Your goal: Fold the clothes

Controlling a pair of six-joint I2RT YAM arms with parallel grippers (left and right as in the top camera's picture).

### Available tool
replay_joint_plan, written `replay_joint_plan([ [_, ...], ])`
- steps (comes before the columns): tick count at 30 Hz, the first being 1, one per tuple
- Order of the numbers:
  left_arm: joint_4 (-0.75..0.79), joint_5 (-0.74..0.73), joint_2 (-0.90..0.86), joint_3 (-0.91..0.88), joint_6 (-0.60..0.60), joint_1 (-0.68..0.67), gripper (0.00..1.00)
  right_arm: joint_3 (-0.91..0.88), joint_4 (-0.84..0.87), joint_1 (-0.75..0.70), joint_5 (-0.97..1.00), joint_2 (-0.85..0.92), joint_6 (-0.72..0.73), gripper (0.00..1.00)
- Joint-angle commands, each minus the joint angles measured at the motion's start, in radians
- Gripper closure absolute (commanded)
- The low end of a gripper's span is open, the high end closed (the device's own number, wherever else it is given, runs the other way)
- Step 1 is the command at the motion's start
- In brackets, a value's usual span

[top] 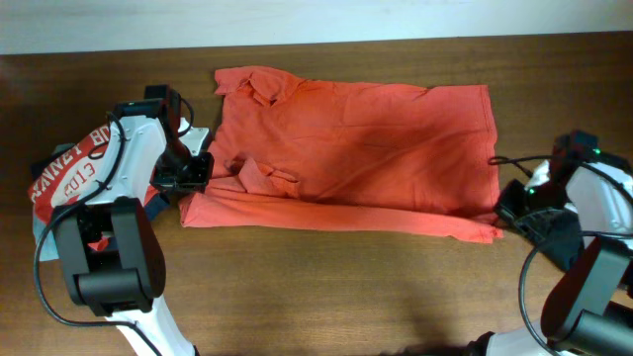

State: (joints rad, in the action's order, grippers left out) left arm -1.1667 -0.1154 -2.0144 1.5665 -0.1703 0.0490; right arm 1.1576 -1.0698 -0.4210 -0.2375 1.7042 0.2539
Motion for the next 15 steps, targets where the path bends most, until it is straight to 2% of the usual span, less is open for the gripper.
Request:
replay_joint_plan([
  [1,-0.002,0.012,-0.005,0.023,-0.019,0.006,0.99,0.021,0.063,0.060,-0.021,-0.011,-0.011,0.96],
  [8,-0.002,0.053,-0.005,0.023,-0.018,0.005,1.00,0.021,0.217,0.108,-0.012,0.011,-0.011,0.94],
  [10,-0.002,0.053,-0.005,0.023,-0.018,0.006,0.99,0.021,0.259,0.106,0.013,0.027,-0.011,0.90],
  [11,-0.001,0.053,-0.005,0.023,-0.019,0.006,1.00,0.021,0.275,0.106,0.017,0.032,-0.011,0.74],
  [12,-0.001,0.053,-0.005,0.023,-0.019,0.006,1.00,0.021,0.285,0.106,0.018,0.036,-0.015,0.51],
  [13,-0.001,0.053,-0.005,0.023,-0.019,0.006,0.99,0.021,0.290,0.106,0.032,0.037,-0.016,0.39],
  [15,-0.001,0.054,-0.005,0.023,-0.019,0.006,1.00,0.025,0.293,0.103,0.058,0.036,-0.014,0.32],
])
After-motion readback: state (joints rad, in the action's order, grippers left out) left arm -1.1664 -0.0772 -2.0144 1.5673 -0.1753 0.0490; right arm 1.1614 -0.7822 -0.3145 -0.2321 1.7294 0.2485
